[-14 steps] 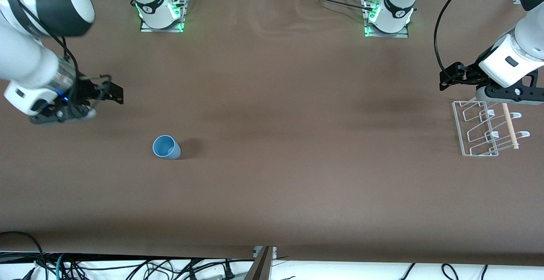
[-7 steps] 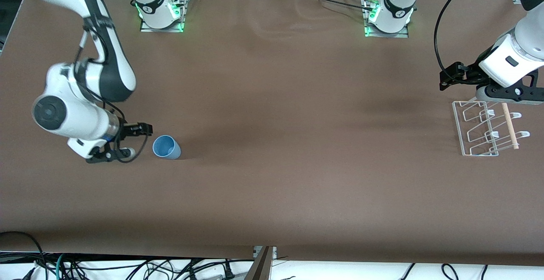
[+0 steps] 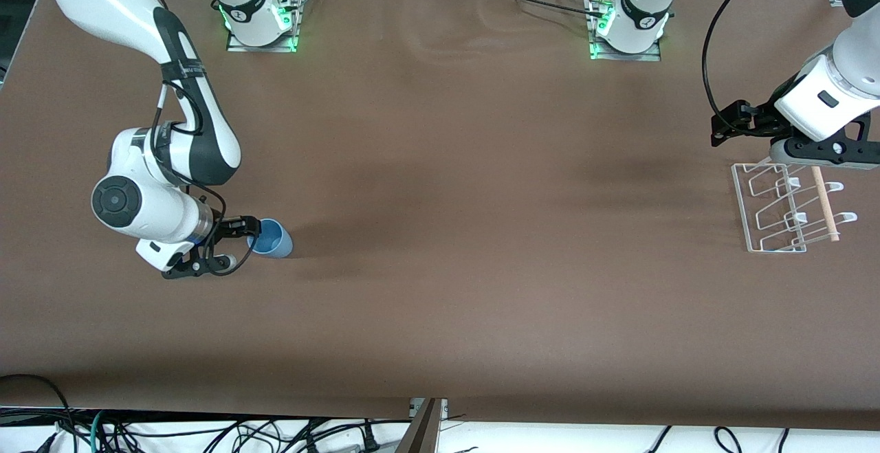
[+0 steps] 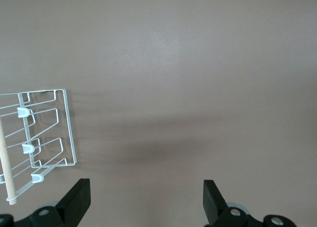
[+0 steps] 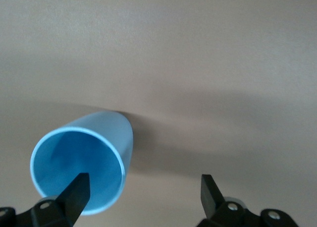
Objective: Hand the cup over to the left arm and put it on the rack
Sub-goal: 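Reach the right gripper down to the blue cup and grasp it, then lift the blue cup with the right gripper while the left gripper approaches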
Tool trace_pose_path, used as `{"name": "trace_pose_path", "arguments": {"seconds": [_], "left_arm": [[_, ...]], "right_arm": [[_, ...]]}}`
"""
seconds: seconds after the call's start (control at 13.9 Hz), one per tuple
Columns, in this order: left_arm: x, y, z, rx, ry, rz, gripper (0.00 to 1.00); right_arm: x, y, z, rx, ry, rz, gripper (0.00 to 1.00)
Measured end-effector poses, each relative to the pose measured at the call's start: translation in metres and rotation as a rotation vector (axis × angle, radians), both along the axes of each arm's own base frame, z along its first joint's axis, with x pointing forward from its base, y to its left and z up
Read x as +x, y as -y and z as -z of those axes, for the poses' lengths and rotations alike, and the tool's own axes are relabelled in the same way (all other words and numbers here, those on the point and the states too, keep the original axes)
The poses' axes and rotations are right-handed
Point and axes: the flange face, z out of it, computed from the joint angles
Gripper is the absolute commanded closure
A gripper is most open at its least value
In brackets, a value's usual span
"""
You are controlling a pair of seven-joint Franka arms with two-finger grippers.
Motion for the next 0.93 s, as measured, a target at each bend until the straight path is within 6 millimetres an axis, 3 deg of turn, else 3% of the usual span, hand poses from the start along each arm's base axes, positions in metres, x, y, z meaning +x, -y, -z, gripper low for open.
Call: {"name": "trace_pose_path", "arguments": {"seconds": [0.07, 0.14, 0.22, 0.36, 0.43, 0.93], "left_arm": [[0.0, 0.0, 0.0, 0.0, 0.0, 0.0, 0.0], [0.0, 0.0, 0.0, 0.0, 0.0, 0.0, 0.0], [0.0, 0.0, 0.0, 0.0, 0.0, 0.0, 0.0], [0.0, 0.0, 0.0, 0.0, 0.0, 0.0, 0.0], [0.0, 0.0, 0.0, 0.0, 0.0, 0.0, 0.0], [0.0, 0.0, 0.0, 0.0, 0.0, 0.0, 0.0]], "right_arm": [[0.0, -0.001, 0.008, 0.002, -0.004, 0.002, 0.02], [0.0, -0.001, 0.015, 0.002, -0.013, 0.002, 0.11], [-0.001, -0.002, 0.022, 0.001, -0.022, 0.002, 0.41], [-0.003, -0.004, 0.034, 0.0, -0.04, -0.002, 0.89], [-0.003, -0.006, 0.039, 0.0, -0.045, -0.005, 1.0], [0.0, -0.022, 0.036, 0.115, -0.042, 0.074, 1.0]]}}
